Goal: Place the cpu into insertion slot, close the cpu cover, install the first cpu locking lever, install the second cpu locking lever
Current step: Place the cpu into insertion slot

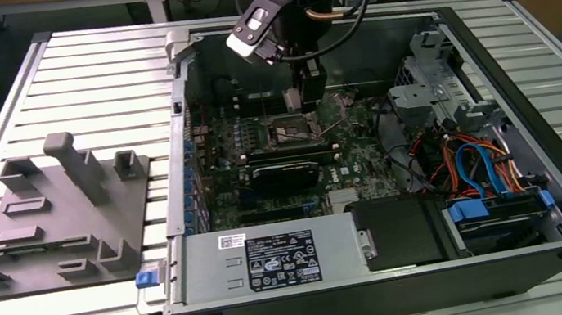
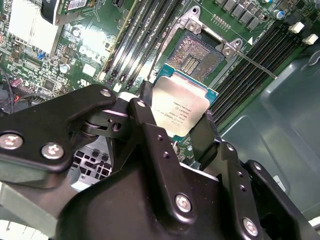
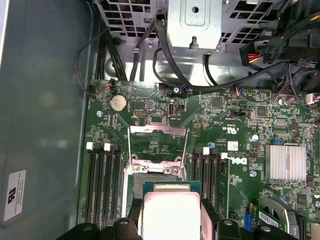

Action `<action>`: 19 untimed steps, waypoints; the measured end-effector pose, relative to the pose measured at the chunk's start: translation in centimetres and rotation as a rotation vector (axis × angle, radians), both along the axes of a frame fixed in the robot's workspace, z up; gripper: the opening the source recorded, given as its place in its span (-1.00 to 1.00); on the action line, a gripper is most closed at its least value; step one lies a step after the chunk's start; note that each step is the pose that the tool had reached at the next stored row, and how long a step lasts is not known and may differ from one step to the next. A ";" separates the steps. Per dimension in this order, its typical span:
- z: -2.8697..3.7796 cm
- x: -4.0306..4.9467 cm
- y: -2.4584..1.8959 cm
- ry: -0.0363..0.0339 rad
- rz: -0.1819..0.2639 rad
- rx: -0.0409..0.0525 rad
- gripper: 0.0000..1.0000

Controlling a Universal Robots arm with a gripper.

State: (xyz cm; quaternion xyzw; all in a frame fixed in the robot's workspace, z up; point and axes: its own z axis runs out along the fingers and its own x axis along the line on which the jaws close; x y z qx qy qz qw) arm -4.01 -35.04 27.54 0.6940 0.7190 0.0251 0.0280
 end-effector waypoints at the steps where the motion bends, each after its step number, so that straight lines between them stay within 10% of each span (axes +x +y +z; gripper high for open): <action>1: 0.00 0.00 0.00 0.0000 0.000 0.0000 0.08; 11: -0.11 0.00 0.00 -0.0002 0.000 0.0004 0.08; 19: -1.51 -0.02 0.02 -0.0001 0.000 0.0001 0.08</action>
